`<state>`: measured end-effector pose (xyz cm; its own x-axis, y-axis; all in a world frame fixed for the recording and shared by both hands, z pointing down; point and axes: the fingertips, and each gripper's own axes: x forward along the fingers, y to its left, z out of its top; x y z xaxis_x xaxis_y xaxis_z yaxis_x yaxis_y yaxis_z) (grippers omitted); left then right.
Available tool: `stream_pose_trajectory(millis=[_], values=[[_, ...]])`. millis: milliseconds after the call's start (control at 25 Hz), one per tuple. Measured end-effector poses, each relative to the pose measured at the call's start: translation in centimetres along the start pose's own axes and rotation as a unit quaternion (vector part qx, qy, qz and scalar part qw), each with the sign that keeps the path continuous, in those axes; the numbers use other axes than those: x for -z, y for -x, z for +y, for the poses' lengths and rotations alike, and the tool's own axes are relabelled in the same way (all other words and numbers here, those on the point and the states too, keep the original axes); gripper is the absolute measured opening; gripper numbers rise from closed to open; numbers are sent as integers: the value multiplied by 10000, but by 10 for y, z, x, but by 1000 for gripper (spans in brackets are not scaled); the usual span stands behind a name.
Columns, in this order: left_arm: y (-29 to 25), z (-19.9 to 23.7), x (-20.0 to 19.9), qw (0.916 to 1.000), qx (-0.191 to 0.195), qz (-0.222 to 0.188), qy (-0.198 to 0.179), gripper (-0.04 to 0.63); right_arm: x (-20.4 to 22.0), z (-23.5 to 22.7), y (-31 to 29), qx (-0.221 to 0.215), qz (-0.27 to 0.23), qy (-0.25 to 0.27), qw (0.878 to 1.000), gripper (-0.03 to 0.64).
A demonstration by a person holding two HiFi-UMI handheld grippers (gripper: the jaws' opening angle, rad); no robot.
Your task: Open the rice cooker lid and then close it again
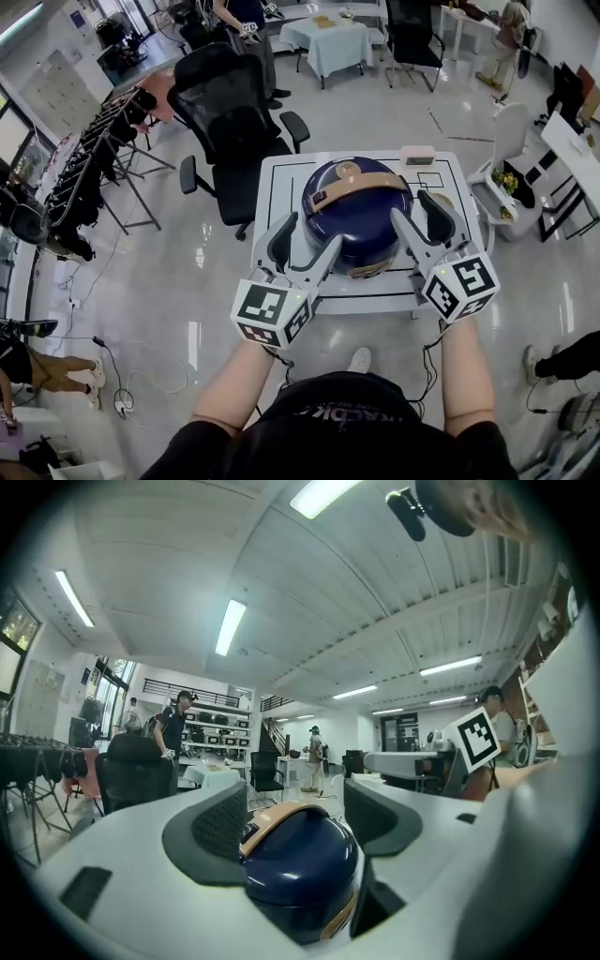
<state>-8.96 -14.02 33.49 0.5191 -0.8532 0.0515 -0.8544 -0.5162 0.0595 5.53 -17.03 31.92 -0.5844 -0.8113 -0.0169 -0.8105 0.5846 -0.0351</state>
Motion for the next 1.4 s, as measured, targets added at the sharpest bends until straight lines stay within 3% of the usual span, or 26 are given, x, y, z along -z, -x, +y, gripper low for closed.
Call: stream_pose_trajectory(millis=[440,840,1120,1400], values=[[-25,-14,-1,9981,-596,-127,97,311,-1,-33,-11,-583,61,145,9982,216],[-23,-9,-1,9952,-964,-110,99,311,-2,-34,-23,-907,29,85,9958,216],[-30,1,1,9954,-944,-80,120,311,4,-25,-31,-924,155,455,9946,216],[-47,17,4,9973,-711,-53,154,306,13,-26,-48,-799,261,438,9955,216]])
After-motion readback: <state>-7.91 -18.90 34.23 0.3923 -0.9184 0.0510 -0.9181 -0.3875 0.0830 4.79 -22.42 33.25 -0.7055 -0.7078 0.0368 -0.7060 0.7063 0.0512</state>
